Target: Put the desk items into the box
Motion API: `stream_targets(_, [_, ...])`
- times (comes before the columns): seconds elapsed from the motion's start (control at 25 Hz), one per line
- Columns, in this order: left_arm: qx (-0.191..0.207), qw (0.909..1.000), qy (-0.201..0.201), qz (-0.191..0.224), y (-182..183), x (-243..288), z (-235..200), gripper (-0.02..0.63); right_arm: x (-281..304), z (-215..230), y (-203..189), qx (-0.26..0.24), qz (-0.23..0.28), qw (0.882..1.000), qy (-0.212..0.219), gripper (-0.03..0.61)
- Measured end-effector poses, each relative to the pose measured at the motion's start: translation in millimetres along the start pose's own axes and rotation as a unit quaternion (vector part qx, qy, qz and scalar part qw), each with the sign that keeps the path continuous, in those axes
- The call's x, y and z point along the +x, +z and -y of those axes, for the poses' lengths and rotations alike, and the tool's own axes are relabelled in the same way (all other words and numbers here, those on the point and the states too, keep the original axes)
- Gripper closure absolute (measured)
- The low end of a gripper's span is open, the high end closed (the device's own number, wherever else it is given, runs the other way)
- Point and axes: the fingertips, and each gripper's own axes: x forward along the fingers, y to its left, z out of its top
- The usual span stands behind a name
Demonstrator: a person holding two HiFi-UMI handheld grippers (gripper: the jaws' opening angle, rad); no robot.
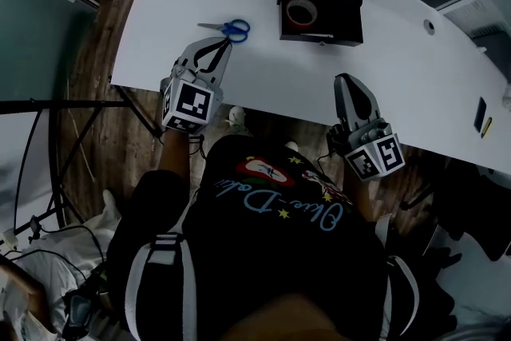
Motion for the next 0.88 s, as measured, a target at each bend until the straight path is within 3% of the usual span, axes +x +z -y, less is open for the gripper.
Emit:
stream_targets(0.52, [0.025, 0.9962, -0.083, -0.006, -20.6, 37.4, -17.6, 0.560, 25.6, 0.1, -8.2, -0.001, 0.012, 0.999, -0.045, 0.548])
stream_targets(0.88, [0.043, 0.9869, -0.154, -0.021, -35.4, 63.9, -22.5, 0.523, 34.3, -1.0, -11.3, -0.005, 0.020, 0.996, -0.088, 0.548])
